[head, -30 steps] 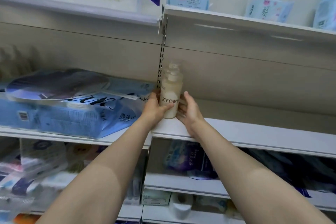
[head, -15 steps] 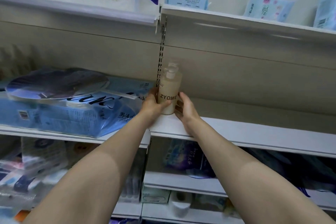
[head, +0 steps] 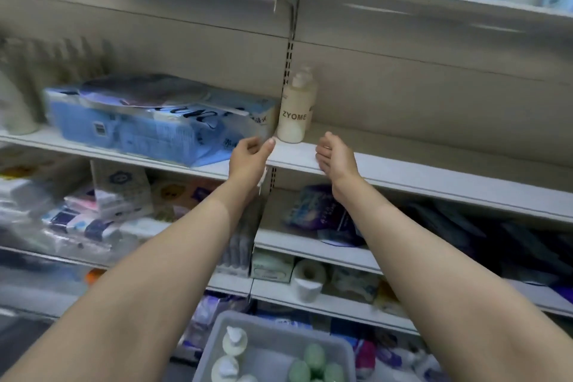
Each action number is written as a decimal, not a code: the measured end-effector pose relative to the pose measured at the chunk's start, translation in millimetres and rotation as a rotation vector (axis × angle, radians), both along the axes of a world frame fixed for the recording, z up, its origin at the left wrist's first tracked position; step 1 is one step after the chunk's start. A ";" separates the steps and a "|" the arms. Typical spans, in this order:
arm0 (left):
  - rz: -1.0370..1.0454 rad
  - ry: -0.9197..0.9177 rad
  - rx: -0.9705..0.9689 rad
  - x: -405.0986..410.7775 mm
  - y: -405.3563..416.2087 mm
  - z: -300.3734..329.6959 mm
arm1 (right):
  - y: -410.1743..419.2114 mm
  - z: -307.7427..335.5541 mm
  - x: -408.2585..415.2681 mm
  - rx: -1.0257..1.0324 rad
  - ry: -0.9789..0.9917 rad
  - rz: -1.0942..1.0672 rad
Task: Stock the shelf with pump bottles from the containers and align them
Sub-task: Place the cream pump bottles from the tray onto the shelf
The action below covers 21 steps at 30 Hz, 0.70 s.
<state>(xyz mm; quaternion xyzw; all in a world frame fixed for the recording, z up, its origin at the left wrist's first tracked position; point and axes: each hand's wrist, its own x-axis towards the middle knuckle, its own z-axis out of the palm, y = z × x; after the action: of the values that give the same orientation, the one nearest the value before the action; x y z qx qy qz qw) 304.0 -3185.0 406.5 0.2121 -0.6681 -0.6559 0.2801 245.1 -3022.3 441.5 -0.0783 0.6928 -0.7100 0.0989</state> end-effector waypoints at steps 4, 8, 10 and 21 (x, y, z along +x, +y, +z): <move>0.028 0.009 0.012 36.8 15.0 -21.1 | 4.7 -12.6 33.7 0.028 0.033 -0.113; 0.038 -0.065 0.012 74.6 24.0 -63.1 | 8.0 -46.7 70.4 0.019 0.010 -0.096; 0.033 -0.101 0.036 92.3 25.1 -88.7 | 8.2 -69.8 84.8 0.029 -0.044 -0.084; -0.015 -0.433 0.143 152.7 16.1 -225.7 | 14.8 -213.1 135.7 0.325 -0.420 -0.003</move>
<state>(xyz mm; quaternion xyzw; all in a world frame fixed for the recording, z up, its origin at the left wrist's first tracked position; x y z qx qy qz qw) 456.6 -3168.9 180.8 0.3620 -0.6661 -0.6428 0.1097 380.8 -3007.5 228.4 0.0885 0.7621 -0.5904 0.2507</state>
